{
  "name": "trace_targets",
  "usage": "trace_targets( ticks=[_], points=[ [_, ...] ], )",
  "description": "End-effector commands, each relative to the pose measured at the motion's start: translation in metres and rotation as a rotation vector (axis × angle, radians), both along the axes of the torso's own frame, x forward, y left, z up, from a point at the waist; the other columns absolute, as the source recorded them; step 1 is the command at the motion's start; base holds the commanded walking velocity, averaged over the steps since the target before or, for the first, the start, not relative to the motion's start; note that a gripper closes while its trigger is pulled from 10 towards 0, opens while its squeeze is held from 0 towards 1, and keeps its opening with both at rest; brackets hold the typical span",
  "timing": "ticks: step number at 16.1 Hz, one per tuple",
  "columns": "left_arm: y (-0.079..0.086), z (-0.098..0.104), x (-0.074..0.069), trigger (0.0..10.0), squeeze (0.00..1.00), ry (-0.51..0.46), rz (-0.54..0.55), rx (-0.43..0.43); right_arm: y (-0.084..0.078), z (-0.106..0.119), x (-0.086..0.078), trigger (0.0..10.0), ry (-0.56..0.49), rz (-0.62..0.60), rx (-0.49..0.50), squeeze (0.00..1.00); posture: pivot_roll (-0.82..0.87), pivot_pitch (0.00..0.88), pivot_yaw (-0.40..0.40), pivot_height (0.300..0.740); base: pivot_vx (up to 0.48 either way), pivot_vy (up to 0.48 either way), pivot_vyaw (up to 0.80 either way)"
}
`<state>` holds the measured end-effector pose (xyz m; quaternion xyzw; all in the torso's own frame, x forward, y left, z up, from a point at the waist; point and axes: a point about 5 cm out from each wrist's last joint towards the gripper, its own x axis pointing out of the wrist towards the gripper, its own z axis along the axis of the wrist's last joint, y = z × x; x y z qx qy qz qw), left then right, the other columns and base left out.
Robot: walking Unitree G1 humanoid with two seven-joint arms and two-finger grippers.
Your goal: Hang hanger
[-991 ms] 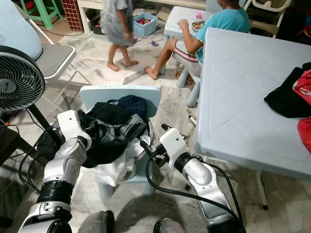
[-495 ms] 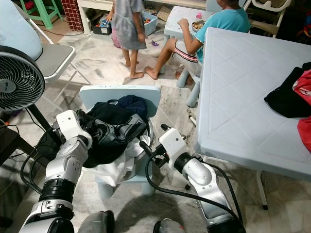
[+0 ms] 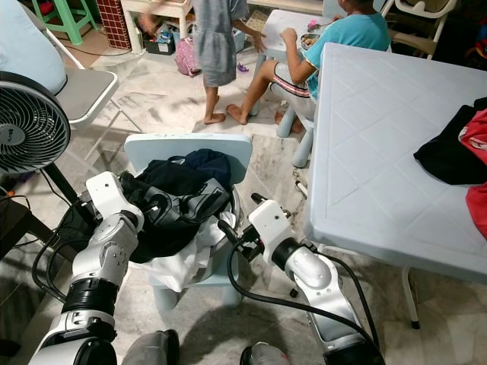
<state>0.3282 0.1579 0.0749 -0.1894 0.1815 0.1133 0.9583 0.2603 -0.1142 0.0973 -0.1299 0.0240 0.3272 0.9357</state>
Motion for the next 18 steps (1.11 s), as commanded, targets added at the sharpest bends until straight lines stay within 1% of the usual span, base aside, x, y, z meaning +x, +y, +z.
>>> trace_targets(
  ticks=[1, 4, 6, 7, 8, 9, 10, 11, 12, 13, 14, 15, 16, 17, 18],
  points=[
    [-0.001, 0.003, 0.003, 0.0, 0.00, -0.012, -0.002, 0.016, 0.000, -0.001, 0.001, 10.0, 0.003, 0.006, -0.003, 0.00, 0.01, 0.070, -0.054, 0.740, 0.000, 0.000, 0.00],
    [-0.003, 0.006, 0.003, 0.0, 0.00, -0.025, -0.010, -0.002, 0.000, 0.000, 0.004, 10.0, -0.003, 0.008, -0.003, 0.00, 0.01, 0.056, -0.043, 0.740, 0.000, 0.000, 0.00],
    [-0.005, 0.012, 0.002, 0.0, 0.00, -0.039, -0.072, 0.032, 0.000, 0.002, 0.009, 10.0, -0.004, 0.008, 0.008, 0.00, 0.01, 0.033, -0.024, 0.740, 0.000, 0.000, 0.00],
    [-0.003, 0.017, 0.003, 0.0, 0.00, -0.062, -0.100, 0.071, -0.001, 0.003, 0.011, 10.0, -0.002, 0.006, 0.022, 0.00, 0.01, 0.026, -0.015, 0.740, 0.000, 0.000, 0.00],
    [0.001, 0.031, 0.008, 0.0, 0.00, -0.111, -0.163, 0.152, -0.002, 0.005, 0.017, 10.0, 0.016, -0.007, 0.068, 0.00, 0.02, 0.004, 0.001, 0.740, 0.000, 0.000, 0.00],
    [0.004, 0.037, 0.011, 0.0, 0.00, -0.133, -0.190, 0.197, -0.003, 0.006, 0.020, 10.0, 0.026, -0.022, 0.094, 0.00, 0.03, 0.000, 0.010, 0.740, 0.000, 0.000, 0.00],
    [0.007, 0.049, 0.017, 0.0, 0.00, -0.178, -0.240, 0.282, -0.003, 0.006, 0.025, 10.0, 0.041, -0.045, 0.135, 0.00, 0.03, 0.000, 0.017, 0.740, 0.000, 0.000, 0.00],
    [0.007, 0.061, 0.022, 0.0, 0.00, -0.222, -0.272, 0.339, -0.004, 0.007, 0.028, 10.0, 0.043, -0.059, 0.150, 0.00, 0.03, 0.000, 0.021, 0.740, 0.000, 0.000, 0.00],
    [-0.001, 0.087, 0.031, 0.0, 0.00, -0.327, -0.367, 0.452, -0.005, 0.008, 0.034, 10.0, 0.037, -0.086, 0.169, 0.00, 0.04, 0.000, 0.029, 0.740, 0.000, 0.000, 0.00],
    [-0.021, 0.118, 0.035, 0.0, 0.00, -0.469, -0.511, 0.565, -0.004, 0.007, 0.038, 10.0, 0.034, -0.115, 0.188, 0.00, 0.04, 0.000, 0.033, 0.740, 0.000, 0.000, 0.00],
    [-0.038, 0.135, 0.031, 0.0, 0.00, -0.566, -0.629, 0.630, -0.002, 0.005, 0.039, 10.0, 0.039, -0.129, 0.200, 0.00, 0.04, 0.000, 0.036, 0.740, 0.000, 0.000, 0.00],
    [-0.053, 0.146, 0.024, 0.0, 0.00, -0.629, -0.737, 0.637, -0.001, 0.002, 0.039, 10.0, 0.042, -0.132, 0.201, 0.00, 0.05, 0.000, 0.038, 0.740, 0.000, 0.000, 0.00],
    [-0.062, 0.148, 0.014, 0.0, 0.00, -0.662, -0.836, 0.633, -0.001, -0.001, 0.039, 10.0, 0.044, -0.139, 0.201, 0.00, 0.05, 0.000, 0.042, 0.740, 0.000, 0.000, 0.00],
    [-0.062, 0.139, 0.008, 0.0, 0.00, -0.637, -0.874, 0.605, -0.002, -0.001, 0.039, 10.0, 0.043, -0.148, 0.210, 0.00, 0.06, 0.000, 0.043, 0.740, 0.000, 0.000, 0.00],
    [-0.058, 0.131, 0.006, 0.0, 0.00, -0.607, -0.869, 0.586, -0.003, -0.002, 0.040, 10.0, 0.043, -0.155, 0.213, 0.00, 0.06, 0.000, 0.043, 0.740, 0.000, 0.000, 0.00]
  ],
)
